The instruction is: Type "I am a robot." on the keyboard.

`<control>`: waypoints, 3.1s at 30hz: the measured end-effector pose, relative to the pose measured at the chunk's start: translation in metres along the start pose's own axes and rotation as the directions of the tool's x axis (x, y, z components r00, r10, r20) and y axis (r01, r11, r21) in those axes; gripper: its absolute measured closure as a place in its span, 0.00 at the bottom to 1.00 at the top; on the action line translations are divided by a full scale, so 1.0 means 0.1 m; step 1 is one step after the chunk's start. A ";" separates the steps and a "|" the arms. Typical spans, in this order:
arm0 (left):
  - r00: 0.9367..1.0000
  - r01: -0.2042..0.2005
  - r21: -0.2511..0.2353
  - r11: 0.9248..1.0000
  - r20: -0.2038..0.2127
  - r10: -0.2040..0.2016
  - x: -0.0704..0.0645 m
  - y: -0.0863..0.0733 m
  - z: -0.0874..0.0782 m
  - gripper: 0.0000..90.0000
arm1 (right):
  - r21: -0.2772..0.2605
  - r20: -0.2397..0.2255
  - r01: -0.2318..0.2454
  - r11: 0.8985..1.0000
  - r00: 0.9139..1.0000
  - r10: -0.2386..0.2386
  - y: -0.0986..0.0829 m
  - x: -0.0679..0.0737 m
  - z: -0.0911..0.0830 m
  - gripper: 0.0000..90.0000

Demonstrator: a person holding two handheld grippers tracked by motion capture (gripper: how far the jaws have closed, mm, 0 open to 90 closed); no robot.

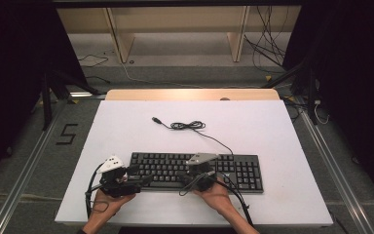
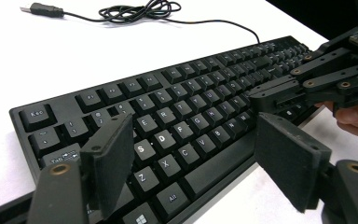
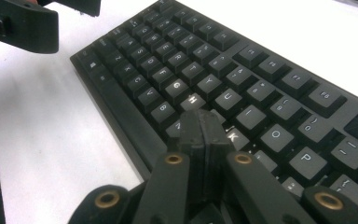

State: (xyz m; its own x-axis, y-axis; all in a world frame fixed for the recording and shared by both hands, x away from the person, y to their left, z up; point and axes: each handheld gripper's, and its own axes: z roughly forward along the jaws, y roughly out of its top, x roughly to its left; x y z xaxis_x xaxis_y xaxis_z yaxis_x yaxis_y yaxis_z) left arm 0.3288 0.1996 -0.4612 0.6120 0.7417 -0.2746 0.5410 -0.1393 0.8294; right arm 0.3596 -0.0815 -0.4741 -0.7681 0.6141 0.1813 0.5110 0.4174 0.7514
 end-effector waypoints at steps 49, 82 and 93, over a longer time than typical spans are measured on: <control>1.000 0.000 -0.043 0.999 -0.009 0.000 0.04 -0.01 -0.05 0.29 | -0.064 -0.052 -0.056 0.996 0.997 0.053 0.04 -0.04 -0.08 0.74; 1.000 0.008 -0.051 0.999 -0.025 -0.009 0.10 -0.01 -0.07 0.29 | -0.064 -0.113 -0.015 0.998 0.994 0.008 0.07 0.15 -0.11 0.65; 1.000 0.007 -0.054 0.998 -0.026 -0.009 0.11 0.00 -0.07 0.29 | -0.041 -0.103 0.005 0.999 0.995 -0.009 0.04 0.19 -0.07 0.85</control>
State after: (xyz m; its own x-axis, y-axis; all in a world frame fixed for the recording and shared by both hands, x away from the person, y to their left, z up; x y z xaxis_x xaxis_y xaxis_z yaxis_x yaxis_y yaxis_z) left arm 0.3309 0.2127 -0.4609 0.5920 0.7597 -0.2690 0.5133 -0.0982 0.8526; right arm 0.3440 -0.0728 -0.4632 -0.8081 0.5384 0.2389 0.4912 0.3921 0.7778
